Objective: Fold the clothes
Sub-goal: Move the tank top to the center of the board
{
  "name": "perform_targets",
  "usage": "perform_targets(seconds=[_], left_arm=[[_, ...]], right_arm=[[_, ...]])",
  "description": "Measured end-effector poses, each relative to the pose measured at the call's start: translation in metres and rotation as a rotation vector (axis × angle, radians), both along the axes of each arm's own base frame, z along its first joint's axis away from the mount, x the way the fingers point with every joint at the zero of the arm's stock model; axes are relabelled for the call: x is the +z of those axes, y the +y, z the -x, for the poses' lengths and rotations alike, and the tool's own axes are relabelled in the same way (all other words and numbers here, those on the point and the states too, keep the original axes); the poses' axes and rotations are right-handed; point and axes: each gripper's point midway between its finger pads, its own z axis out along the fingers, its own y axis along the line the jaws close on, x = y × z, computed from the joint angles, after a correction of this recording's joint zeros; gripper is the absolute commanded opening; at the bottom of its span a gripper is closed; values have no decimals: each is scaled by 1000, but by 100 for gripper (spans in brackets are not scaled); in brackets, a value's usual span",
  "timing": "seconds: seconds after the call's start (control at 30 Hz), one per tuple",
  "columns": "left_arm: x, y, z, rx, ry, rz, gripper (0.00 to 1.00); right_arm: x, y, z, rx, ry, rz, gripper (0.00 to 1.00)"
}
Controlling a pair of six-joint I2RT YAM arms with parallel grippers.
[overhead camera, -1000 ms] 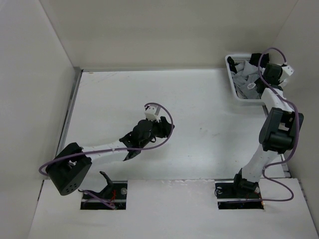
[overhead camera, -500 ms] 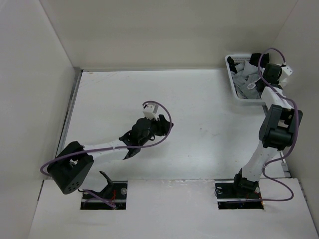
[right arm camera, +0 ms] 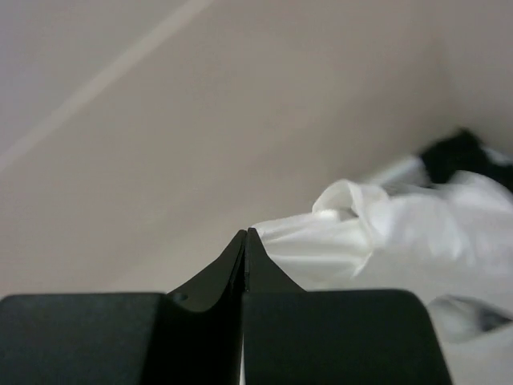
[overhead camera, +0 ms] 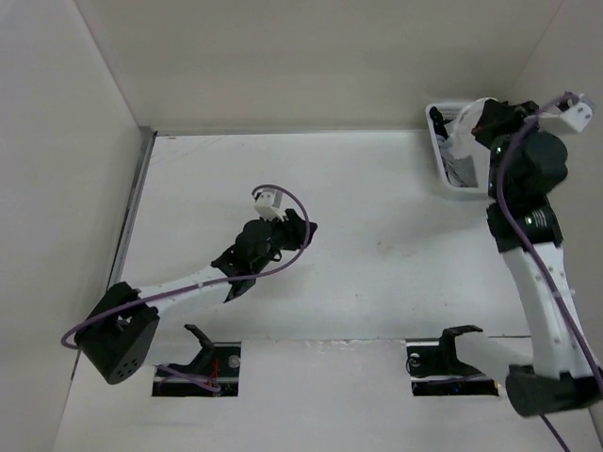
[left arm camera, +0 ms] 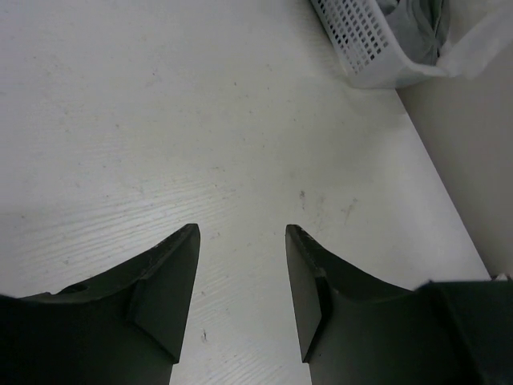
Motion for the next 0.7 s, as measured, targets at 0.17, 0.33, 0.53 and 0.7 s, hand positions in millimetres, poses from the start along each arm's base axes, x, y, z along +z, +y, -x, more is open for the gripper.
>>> perform_targets(seconds=[0.17, 0.33, 0.53, 0.7], left_arm=[[44, 40, -10, 121, -44, 94, 45], [90, 88, -12, 249, -120, 190, 45], [92, 132, -14, 387, -122, 211, 44], [47, 134, -22, 417, -10, 127, 43]], right_arm=[[83, 84, 110, 320, -247, -48, 0], [105, 136, 170, 612, -315, -137, 0], [19, 194, 119, 662, -133, -72, 1], [-142, 216, -12, 643, 192, -82, 5]])
